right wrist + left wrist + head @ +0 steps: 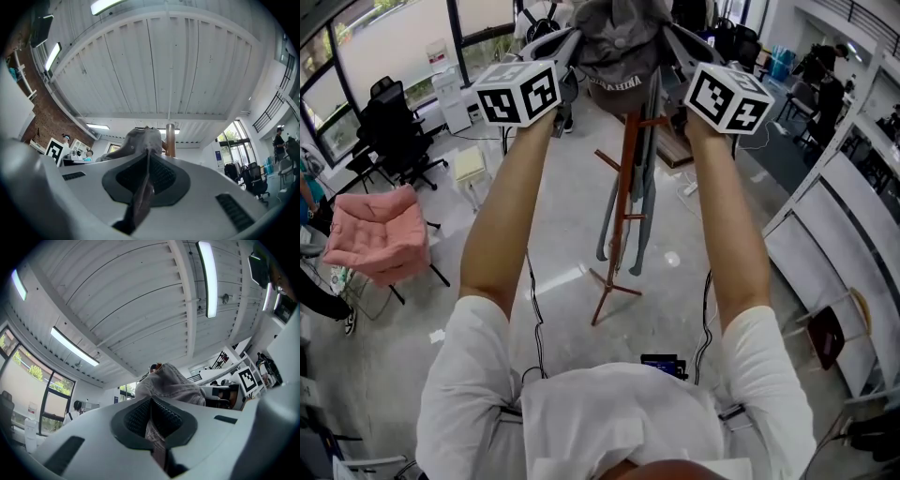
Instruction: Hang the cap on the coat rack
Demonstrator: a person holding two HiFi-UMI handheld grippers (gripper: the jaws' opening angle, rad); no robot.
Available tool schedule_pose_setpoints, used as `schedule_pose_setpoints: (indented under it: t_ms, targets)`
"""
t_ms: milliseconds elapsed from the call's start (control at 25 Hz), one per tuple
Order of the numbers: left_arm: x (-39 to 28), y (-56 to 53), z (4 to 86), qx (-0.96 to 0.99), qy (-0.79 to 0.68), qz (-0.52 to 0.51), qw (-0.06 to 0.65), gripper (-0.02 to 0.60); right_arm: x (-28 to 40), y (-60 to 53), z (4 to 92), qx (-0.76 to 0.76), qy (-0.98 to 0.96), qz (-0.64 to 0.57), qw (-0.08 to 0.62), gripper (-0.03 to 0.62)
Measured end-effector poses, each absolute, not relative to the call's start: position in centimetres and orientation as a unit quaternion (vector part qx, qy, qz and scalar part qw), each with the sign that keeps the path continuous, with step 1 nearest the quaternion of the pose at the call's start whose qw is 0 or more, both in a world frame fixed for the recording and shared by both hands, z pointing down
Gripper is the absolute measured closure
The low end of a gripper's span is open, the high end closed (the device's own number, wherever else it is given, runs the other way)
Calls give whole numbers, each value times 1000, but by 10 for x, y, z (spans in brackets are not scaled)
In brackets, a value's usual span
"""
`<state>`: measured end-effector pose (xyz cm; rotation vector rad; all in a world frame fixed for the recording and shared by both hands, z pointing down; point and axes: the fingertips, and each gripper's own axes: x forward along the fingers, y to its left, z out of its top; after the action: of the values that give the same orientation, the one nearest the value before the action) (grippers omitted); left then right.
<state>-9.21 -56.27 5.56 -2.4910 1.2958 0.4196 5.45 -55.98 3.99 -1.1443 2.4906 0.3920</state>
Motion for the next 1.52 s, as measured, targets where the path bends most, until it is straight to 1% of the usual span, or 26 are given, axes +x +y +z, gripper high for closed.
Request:
schedule_pose_setpoints:
  t_ms: [680,960,1280,1360,1440,1520]
  targets:
    - [-77,-599,88,-873,461,106,117,563,63,-601,76,-430,884,106,152,562]
    - [-73,-606,101,-871,469,92,115,563,65,-607,89,-434,883,97,151,562]
    - [-67,-606,111,-870,472,85,119,561,64,-601,89,-435,881,115,150,559]
    - [-67,-604,111,-867,474,89,125,548,66,-600,90,-434,880,119,151,559]
    - [-69,-603,111,-864,477,96,128,512,69,-597,89,-433,879,123,154,555]
    - [-74,-600,109,-860,482,103,131,495,72,-591,85,-431,879,127,161,533]
